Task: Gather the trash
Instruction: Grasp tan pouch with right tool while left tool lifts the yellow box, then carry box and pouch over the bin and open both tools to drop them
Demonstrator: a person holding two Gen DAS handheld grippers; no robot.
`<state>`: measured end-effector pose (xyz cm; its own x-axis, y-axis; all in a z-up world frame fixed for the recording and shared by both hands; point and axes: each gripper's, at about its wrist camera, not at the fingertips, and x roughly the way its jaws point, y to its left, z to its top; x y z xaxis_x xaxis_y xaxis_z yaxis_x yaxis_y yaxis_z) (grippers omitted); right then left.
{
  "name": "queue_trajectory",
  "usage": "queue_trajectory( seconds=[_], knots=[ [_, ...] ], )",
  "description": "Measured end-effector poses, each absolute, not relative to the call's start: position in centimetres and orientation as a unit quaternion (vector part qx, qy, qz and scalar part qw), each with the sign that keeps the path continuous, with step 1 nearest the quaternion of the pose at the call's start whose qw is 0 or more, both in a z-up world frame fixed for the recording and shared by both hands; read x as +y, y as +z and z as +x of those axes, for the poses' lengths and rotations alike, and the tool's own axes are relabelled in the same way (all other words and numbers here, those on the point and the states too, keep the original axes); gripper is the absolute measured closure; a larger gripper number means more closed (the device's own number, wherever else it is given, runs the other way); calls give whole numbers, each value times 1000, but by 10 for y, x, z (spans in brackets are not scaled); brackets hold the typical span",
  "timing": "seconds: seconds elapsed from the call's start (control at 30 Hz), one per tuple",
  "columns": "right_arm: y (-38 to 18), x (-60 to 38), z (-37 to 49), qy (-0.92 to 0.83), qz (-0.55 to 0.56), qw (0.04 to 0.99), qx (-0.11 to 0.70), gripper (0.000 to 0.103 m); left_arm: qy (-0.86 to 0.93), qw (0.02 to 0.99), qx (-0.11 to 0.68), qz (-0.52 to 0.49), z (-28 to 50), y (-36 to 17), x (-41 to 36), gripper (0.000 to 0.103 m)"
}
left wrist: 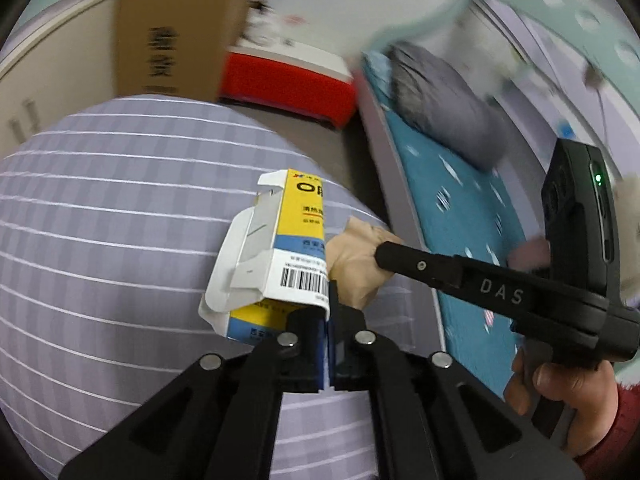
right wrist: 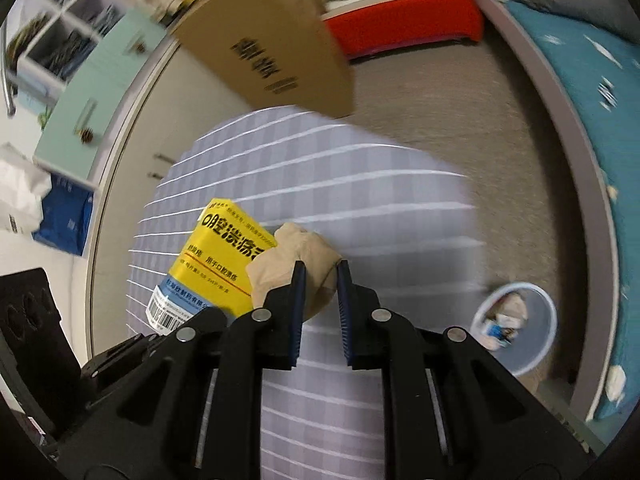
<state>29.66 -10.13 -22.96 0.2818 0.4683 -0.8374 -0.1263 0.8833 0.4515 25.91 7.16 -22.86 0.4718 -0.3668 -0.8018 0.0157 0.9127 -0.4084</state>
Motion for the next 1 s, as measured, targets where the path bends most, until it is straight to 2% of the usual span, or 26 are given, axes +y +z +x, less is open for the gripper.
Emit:
queue_trajectory(
  seconds=[0.2,0.4,0.67,1.0],
  knots=[
    [-247,-237,260,124,166,786,583,87,-172,809,545,-140,247,-254,-68,102],
    [-276,-338,217,76,156,773,610,87,-183,738,637,-125,232,-310,-171,102],
    [-312,-398,183,47,183,748,636,87,-181,704,682,-78,240,-342,-240,102],
    [-319,-426,182,27,206,745,634,87,-184,684,704,-42,259,-352,-274,100]
  ],
)
